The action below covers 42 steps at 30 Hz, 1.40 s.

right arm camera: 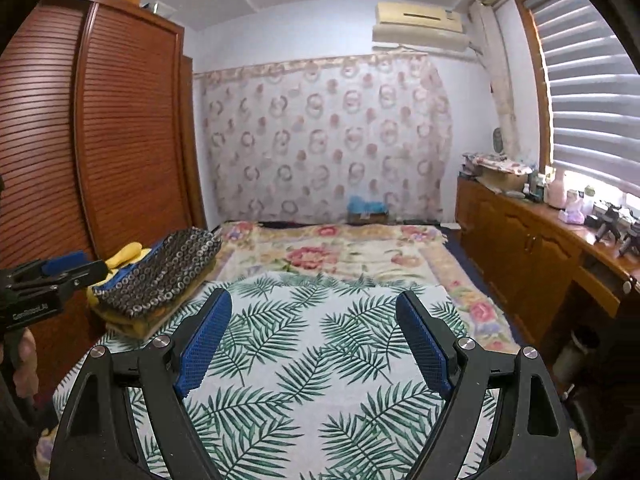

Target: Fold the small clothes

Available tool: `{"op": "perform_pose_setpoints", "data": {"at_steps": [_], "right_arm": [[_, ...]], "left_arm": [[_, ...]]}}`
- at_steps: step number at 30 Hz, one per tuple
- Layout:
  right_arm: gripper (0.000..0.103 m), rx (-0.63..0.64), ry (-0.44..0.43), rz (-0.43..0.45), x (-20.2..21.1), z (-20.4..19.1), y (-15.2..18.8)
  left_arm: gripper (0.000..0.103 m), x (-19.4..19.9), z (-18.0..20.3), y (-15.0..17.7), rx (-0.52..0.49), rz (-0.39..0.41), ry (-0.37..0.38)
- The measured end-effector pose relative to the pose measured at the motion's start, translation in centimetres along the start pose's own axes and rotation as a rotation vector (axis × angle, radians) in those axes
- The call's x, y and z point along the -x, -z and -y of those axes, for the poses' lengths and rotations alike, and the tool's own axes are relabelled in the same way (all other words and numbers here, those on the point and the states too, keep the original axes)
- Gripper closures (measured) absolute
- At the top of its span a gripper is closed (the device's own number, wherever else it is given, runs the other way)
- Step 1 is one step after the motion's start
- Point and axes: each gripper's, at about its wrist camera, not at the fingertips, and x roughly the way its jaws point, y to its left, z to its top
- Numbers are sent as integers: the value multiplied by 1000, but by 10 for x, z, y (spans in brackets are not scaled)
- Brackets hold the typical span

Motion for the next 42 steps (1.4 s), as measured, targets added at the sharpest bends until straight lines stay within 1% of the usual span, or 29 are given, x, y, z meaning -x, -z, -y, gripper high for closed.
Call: {"op": "perform_pose_setpoints", "data": {"at_steps": [5,42], "right_arm": [[17,-5,3,-3,-2,1,1],[17,-4,1,-7,-4,-1,4]], "left_arm": [[44,5,1,2,-7,13,-19],[43,1,-5,10,-1,10,-46]]}}
